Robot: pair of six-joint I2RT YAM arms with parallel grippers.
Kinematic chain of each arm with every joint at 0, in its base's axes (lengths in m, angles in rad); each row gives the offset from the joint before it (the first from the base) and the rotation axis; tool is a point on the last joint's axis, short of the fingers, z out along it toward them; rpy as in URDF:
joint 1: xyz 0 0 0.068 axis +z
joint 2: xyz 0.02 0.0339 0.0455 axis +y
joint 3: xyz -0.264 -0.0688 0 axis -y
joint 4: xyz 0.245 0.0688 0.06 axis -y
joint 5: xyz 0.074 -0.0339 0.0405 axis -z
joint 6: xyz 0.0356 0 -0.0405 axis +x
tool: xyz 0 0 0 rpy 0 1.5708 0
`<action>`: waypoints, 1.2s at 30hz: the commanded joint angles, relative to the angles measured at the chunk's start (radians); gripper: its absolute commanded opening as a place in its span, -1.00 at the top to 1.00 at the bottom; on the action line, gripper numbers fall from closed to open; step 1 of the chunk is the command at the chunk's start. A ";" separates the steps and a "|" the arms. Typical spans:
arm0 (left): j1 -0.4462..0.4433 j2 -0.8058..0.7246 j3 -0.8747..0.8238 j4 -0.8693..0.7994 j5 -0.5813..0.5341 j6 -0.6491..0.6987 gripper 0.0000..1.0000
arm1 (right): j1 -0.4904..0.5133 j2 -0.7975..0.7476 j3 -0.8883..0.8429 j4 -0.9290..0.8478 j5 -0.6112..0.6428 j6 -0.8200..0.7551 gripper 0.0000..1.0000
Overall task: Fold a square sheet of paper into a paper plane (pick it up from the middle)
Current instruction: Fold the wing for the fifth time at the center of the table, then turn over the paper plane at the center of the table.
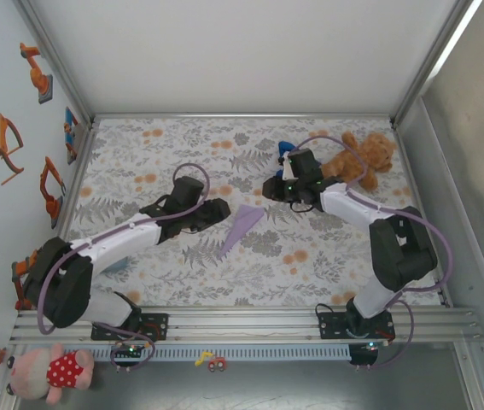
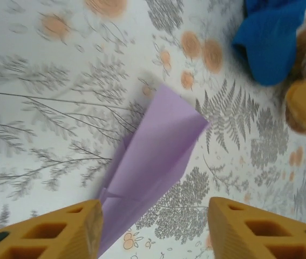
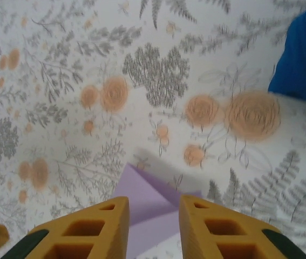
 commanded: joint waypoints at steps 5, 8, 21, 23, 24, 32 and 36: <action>0.068 -0.125 -0.086 -0.182 -0.153 0.097 -0.64 | 0.173 0.010 0.123 -0.351 0.231 0.157 -0.10; 0.080 -0.185 -0.133 -0.203 -0.209 0.118 -0.83 | 0.246 0.052 0.176 -0.415 0.294 0.236 -0.22; 0.107 -0.367 -0.265 -0.220 -0.261 0.145 -0.93 | 0.386 0.192 0.291 -0.465 0.434 0.519 -0.28; 0.107 -0.369 -0.273 -0.213 -0.251 0.144 -0.93 | 0.386 0.222 0.314 -0.468 0.406 0.520 -0.27; 0.107 -0.366 -0.274 -0.211 -0.247 0.143 -0.93 | 0.385 0.244 0.334 -0.480 0.392 0.518 -0.25; 0.109 -0.337 -0.264 -0.214 -0.242 0.146 -0.93 | 0.395 0.275 0.373 -0.560 0.425 0.545 -0.16; 0.110 -0.326 -0.264 -0.199 -0.224 0.148 -0.93 | 0.401 0.222 0.303 -0.538 0.403 0.649 0.04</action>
